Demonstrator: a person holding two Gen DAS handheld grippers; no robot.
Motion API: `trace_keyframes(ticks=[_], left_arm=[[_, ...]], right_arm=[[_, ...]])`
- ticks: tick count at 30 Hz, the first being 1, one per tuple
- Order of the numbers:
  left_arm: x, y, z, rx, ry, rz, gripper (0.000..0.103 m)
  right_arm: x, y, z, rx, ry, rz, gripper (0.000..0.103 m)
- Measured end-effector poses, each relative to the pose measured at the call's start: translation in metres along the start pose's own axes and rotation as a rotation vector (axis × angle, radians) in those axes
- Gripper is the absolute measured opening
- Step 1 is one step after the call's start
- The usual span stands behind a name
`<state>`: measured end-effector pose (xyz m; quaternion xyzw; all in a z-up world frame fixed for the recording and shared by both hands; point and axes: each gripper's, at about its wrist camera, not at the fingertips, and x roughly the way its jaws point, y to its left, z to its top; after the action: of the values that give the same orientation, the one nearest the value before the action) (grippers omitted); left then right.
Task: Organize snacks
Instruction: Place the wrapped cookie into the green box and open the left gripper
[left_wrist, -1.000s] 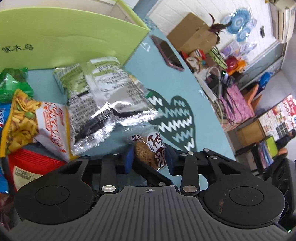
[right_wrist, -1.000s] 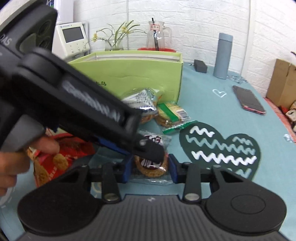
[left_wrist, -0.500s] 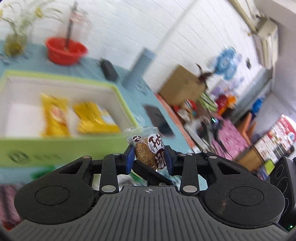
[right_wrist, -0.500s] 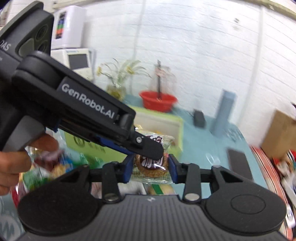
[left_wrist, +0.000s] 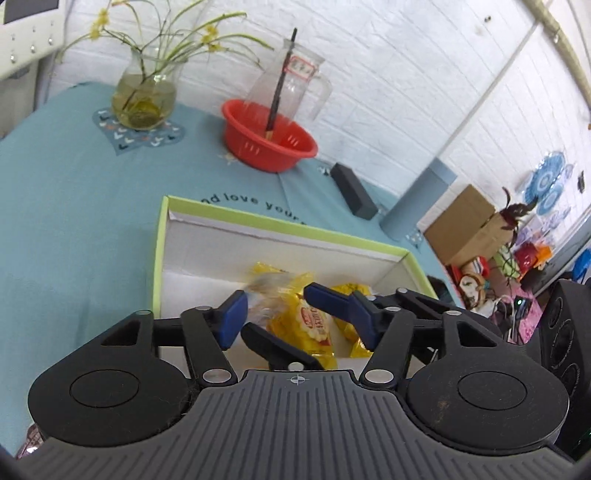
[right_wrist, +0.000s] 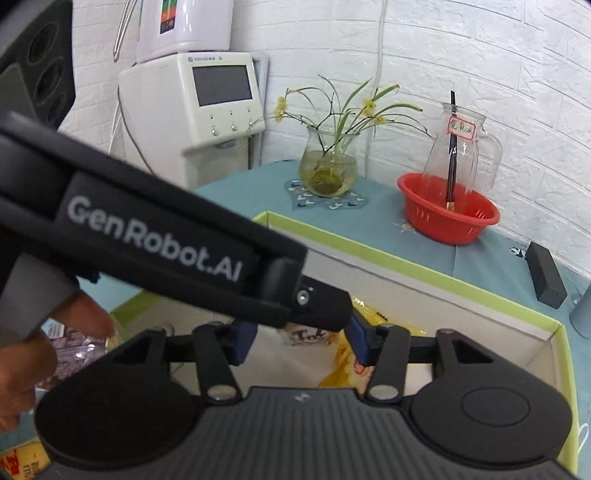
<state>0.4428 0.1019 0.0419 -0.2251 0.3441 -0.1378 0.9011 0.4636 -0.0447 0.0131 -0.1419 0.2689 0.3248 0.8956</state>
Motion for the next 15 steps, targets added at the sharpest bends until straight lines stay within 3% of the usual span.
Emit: trace_keyframes(ticks=[5, 7, 9, 12, 15], left_arm=[[-0.033, -0.012, -0.008, 0.006, -0.059, -0.059, 0.054], [-0.05, -0.018, -0.019, 0.016, -0.077, -0.084, 0.06], [-0.059, -0.028, -0.032, 0.041, -0.06, -0.086, 0.06], [-0.067, -0.043, -0.059, 0.065, -0.025, -0.088, 0.061], [-0.063, -0.055, -0.089, 0.08, 0.041, -0.088, 0.061]], right_arm=[[-0.041, -0.002, 0.001, 0.0, -0.102, -0.029, 0.063], [-0.073, 0.005, -0.006, 0.003, -0.153, -0.046, 0.072], [-0.105, 0.014, -0.021, 0.014, -0.188, -0.064, 0.09], [-0.138, 0.024, -0.056, 0.051, -0.195, -0.096, 0.09], [-0.155, 0.034, -0.098, 0.105, -0.142, -0.119, 0.091]])
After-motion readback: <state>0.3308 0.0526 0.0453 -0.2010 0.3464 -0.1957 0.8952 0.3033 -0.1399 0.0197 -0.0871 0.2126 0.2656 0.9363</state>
